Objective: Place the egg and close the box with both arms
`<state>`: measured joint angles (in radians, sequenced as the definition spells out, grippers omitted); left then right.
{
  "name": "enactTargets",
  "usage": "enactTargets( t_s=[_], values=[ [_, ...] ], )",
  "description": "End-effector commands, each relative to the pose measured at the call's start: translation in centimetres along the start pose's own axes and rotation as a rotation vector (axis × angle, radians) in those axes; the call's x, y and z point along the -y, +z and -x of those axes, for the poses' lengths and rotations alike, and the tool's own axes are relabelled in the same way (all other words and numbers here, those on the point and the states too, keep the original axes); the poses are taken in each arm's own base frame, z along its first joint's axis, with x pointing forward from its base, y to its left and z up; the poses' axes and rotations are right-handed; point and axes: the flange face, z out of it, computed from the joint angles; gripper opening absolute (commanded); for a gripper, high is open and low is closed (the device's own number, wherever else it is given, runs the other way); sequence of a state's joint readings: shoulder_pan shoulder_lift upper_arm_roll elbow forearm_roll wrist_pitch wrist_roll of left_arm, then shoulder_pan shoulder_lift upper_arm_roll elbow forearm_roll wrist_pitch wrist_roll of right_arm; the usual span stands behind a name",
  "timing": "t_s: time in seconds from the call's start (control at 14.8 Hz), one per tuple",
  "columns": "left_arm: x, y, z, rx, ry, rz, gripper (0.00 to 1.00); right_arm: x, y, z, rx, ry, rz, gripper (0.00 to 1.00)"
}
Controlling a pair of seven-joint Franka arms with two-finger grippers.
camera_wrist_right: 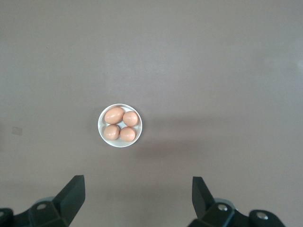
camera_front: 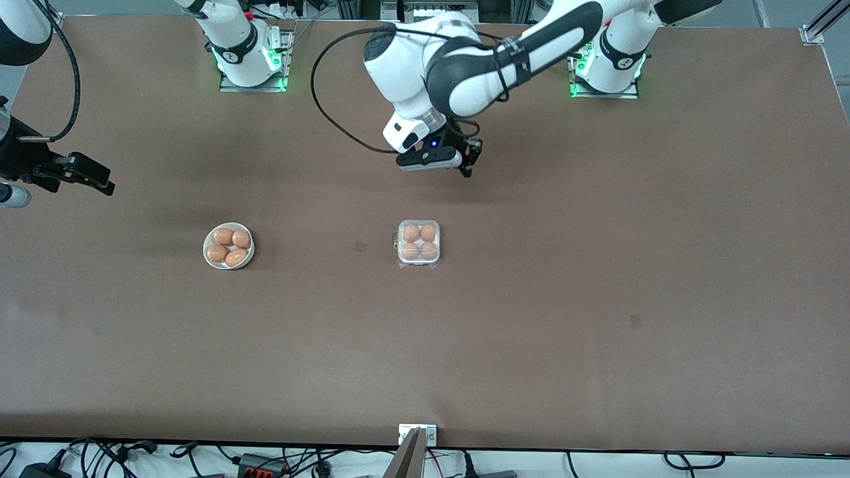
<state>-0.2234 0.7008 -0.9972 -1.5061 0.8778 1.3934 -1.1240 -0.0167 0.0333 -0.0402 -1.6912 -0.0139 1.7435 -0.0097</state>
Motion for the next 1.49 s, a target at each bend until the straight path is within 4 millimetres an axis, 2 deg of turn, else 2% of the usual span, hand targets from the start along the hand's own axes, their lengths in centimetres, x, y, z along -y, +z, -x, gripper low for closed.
enactTargets(
  t_s=[0.0, 0.2, 0.41, 0.47, 0.54, 0.61, 0.68, 0.81, 0.95, 1.08, 1.15, 1.28, 1.42],
  values=[
    [2.2, -0.1, -1.0, 0.057, 0.198, -0.066, 0.03, -0.4, -0.9, 0.7, 0.021, -0.008, 0.008, 1.00],
    [5.6, -0.6, -3.8, 0.103, 0.352, -0.037, 0.07, -0.6, -1.2, 1.0, 0.042, -0.002, 0.009, 1.00],
    [8.2, 0.4, -5.9, 0.146, 0.515, 0.032, 0.10, 0.4, -1.4, 0.9, 0.033, -0.017, 0.008, 1.00],
    [9.8, 0.7, -7.0, 0.168, 0.505, 0.069, 0.15, 0.5, -1.3, 0.8, 0.031, -0.019, 0.008, 1.00],
    [11.0, 1.1, -7.6, 0.199, 0.494, 0.110, 0.36, 0.5, -1.3, 0.8, 0.030, -0.019, 0.007, 1.00],
    [11.7, 1.4, -8.0, 0.223, 0.485, 0.153, 0.78, 0.3, -1.3, 0.8, 0.031, -0.016, 0.008, 1.00],
    [12.6, 1.1, -8.9, 0.211, 0.460, 0.190, 1.00, 0.2, -1.4, 0.9, 0.033, -0.014, 0.008, 1.00],
    [15.2, 0.4, -10.6, 0.200, 0.404, 0.237, 1.00, 0.4, -1.4, 0.9, 0.036, -0.017, 0.008, 1.00],
    [19.6, 1.6, -12.7, 0.241, 0.330, 0.330, 1.00, 0.5, -1.6, 0.8, 0.025, -0.017, 0.009, 1.00],
    [22.6, 2.2, -13.6, 0.273, 0.341, 0.435, 1.00, 0.5, -1.7, 0.9, 0.033, -0.020, 0.008, 1.00],
    [24.6, 1.6, -13.7, 0.247, 0.337, 0.414, 1.00, 0.4, -1.7, 0.9, 0.034, -0.019, 0.008, 1.00],
    [28.7, 2.6, -14.4, 0.252, 0.318, 0.404, 1.00, 0.4, -2.2, 0.8, 0.022, -0.012, 0.009, 1.00],
    [33.4, 3.2, -15.0, 0.233, 0.260, 0.471, 1.00, 0.4, -2.3, 0.8, 0.021, -0.017, 0.009, 1.00]
  ],
)
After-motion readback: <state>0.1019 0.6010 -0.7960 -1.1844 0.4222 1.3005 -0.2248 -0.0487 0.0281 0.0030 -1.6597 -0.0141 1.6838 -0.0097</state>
